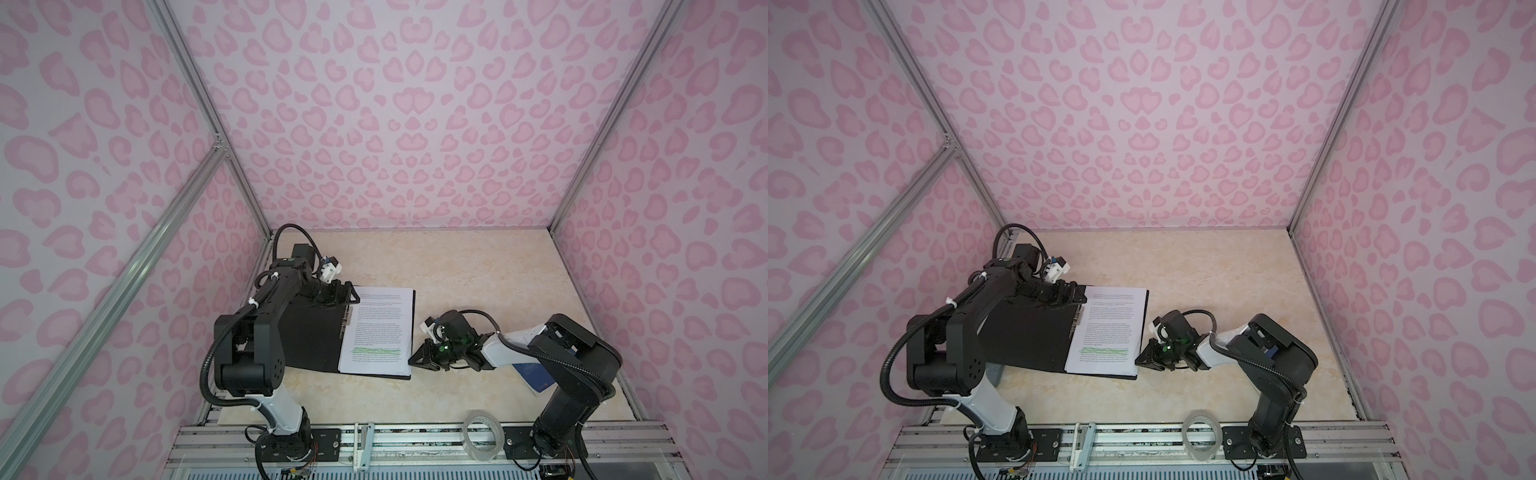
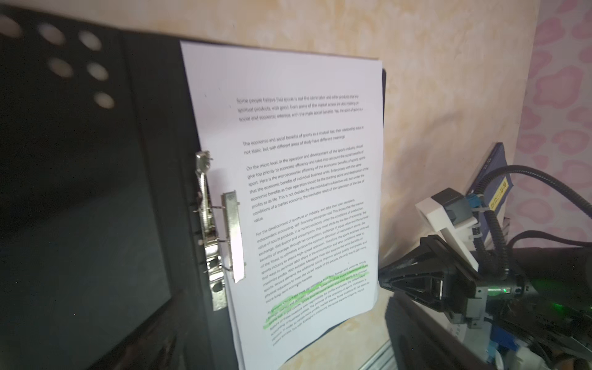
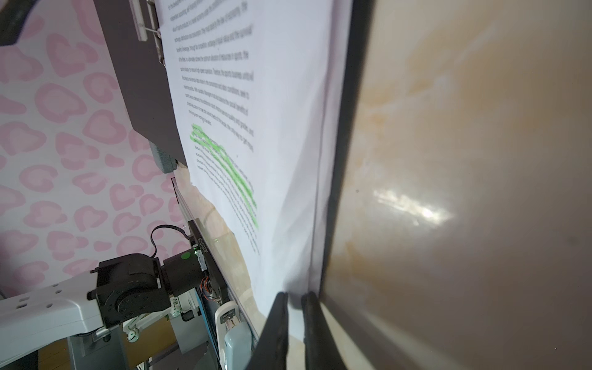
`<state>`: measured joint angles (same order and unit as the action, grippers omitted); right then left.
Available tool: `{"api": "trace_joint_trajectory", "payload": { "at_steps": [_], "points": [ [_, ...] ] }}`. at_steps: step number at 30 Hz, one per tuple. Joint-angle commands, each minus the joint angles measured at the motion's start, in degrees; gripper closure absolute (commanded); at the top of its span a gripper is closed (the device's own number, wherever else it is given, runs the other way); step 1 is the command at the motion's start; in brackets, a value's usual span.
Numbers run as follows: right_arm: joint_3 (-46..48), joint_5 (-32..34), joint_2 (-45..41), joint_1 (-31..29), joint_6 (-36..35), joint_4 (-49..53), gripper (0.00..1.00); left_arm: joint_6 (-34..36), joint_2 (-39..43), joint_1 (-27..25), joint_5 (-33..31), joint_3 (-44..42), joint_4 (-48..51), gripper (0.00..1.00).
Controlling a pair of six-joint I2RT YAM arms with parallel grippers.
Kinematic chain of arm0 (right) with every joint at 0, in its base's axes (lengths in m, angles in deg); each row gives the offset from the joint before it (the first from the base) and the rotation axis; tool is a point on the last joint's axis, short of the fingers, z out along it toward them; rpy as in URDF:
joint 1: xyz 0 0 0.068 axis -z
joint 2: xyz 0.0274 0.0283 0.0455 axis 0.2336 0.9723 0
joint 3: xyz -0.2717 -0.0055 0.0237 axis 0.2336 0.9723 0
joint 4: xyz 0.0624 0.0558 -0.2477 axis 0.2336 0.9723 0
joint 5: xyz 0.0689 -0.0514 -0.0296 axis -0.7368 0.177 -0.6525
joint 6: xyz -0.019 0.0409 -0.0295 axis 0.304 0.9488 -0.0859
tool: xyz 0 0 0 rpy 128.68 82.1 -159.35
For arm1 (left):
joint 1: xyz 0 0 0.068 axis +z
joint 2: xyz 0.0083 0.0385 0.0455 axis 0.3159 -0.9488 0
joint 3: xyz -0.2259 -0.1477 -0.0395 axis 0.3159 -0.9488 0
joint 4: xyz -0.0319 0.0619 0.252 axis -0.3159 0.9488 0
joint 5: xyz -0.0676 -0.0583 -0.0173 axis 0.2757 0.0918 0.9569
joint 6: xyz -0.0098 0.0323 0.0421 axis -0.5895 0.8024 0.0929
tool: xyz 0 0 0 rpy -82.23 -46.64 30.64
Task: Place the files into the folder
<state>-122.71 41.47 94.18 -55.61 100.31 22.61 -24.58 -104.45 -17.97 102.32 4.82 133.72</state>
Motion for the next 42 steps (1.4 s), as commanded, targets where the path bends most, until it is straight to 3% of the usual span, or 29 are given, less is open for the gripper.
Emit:
{"api": "trace_joint_trajectory", "payload": {
  "at_steps": [1, 10, 15, 25, 42],
  "points": [
    [-0.22, -0.82, 0.64, 0.20, -0.88, -0.01, 0.86, 3.35, 2.40, 2.76, -5.53, 1.19, 3.07, 0.02],
    [-1.47, -2.45, 2.36, 0.18, -1.16, 0.00, 0.86, 5.67, 2.13, 14.89, -3.68, 3.09, 5.30, 0.02],
    [-1.76, -2.89, 1.83, 0.18, -1.74, 1.05, 0.85, 6.54, 0.41, 18.58, -3.04, 5.32, 5.74, 0.02],
    [-3.42, -3.47, 2.53, -0.81, -4.07, 5.43, 0.83, 7.57, -0.84, 19.43, -3.80, 7.19, 5.96, 0.02],
    [-8.67, 3.19, -4.04, 0.06, -13.14, 23.86, 0.73, 7.96, 0.09, 19.50, -1.56, 7.94, 7.46, 0.02]
  ]
}}
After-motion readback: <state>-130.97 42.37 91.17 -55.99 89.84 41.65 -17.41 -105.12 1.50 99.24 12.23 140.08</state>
